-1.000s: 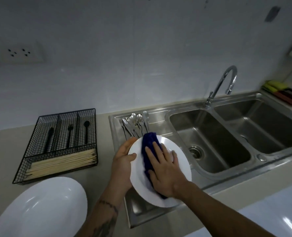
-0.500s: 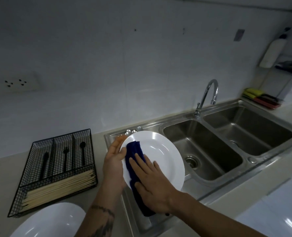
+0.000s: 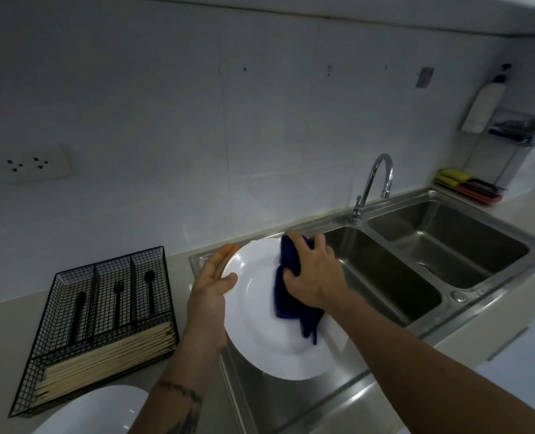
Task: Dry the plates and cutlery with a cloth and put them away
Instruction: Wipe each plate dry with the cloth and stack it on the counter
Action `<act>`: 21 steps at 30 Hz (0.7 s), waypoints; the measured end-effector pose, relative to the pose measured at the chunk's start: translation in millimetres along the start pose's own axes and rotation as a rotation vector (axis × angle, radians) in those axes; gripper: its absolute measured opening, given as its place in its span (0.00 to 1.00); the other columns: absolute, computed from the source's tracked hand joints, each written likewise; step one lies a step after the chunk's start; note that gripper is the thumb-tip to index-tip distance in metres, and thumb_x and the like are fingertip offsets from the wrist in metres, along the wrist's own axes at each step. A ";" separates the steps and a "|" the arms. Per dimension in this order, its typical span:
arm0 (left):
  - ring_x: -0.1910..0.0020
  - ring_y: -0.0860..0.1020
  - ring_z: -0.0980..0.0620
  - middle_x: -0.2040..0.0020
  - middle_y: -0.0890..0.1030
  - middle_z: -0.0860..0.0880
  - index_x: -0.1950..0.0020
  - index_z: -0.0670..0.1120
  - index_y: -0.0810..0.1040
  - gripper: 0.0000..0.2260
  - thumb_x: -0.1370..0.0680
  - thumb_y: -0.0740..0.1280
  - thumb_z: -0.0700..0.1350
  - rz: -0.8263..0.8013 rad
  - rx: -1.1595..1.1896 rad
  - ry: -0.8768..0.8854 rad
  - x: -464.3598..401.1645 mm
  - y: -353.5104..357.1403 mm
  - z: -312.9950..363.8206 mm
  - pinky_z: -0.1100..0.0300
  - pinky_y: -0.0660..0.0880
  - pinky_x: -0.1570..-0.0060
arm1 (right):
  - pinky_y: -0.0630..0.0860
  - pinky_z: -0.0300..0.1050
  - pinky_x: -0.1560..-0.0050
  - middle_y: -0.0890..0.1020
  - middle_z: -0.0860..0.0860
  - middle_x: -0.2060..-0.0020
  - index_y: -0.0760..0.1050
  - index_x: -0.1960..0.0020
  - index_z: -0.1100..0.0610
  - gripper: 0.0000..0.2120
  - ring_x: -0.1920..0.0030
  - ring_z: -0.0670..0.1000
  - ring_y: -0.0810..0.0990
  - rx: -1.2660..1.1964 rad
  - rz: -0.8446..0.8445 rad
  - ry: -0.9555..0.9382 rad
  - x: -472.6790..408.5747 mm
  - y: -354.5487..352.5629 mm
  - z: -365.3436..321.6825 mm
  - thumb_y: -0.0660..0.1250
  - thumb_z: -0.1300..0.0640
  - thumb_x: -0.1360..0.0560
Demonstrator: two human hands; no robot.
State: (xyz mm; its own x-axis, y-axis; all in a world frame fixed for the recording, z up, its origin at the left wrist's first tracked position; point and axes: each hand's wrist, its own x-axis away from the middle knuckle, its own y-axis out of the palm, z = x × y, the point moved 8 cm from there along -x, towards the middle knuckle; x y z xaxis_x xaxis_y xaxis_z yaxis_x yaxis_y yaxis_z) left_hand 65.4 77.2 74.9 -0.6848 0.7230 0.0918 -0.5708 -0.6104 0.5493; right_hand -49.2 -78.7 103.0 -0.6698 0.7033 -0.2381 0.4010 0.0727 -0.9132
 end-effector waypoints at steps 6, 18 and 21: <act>0.38 0.80 0.48 0.33 0.78 0.56 0.30 0.54 0.73 0.25 0.20 0.58 0.30 -0.277 -0.187 -0.125 -17.6 17.3 2.5 0.51 0.79 0.42 | 0.75 0.47 0.49 0.66 0.49 0.45 0.56 0.29 0.39 0.33 0.45 0.52 0.71 -0.136 -0.027 -0.179 -6.8 -11.4 -4.7 0.65 0.46 0.30; 0.40 0.80 0.45 0.38 0.82 0.53 0.36 0.51 0.76 0.23 0.24 0.61 0.28 -0.008 -0.011 0.017 -38.4 6.5 2.3 0.48 0.79 0.46 | 0.70 0.54 0.38 0.72 0.55 0.39 0.62 0.30 0.52 0.26 0.38 0.57 0.70 -0.028 0.069 0.003 1.7 -24.1 49.7 0.62 0.48 0.27; 0.39 0.79 0.43 0.40 0.83 0.54 0.38 0.52 0.77 0.22 0.24 0.62 0.29 0.084 -0.011 0.094 -40.9 -1.3 14.2 0.44 0.77 0.43 | 0.70 0.47 0.38 0.70 0.53 0.34 0.60 0.28 0.51 0.25 0.37 0.52 0.70 -0.107 -0.008 0.089 24.4 -9.5 63.4 0.60 0.53 0.24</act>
State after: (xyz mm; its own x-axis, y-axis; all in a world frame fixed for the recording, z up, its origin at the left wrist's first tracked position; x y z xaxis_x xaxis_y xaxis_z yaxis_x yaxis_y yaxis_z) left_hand 100.6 53.1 82.2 -0.7696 0.6359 0.0580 -0.5143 -0.6712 0.5338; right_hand -109.0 -107.0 84.9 -0.6170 0.7620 -0.1966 0.4633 0.1498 -0.8735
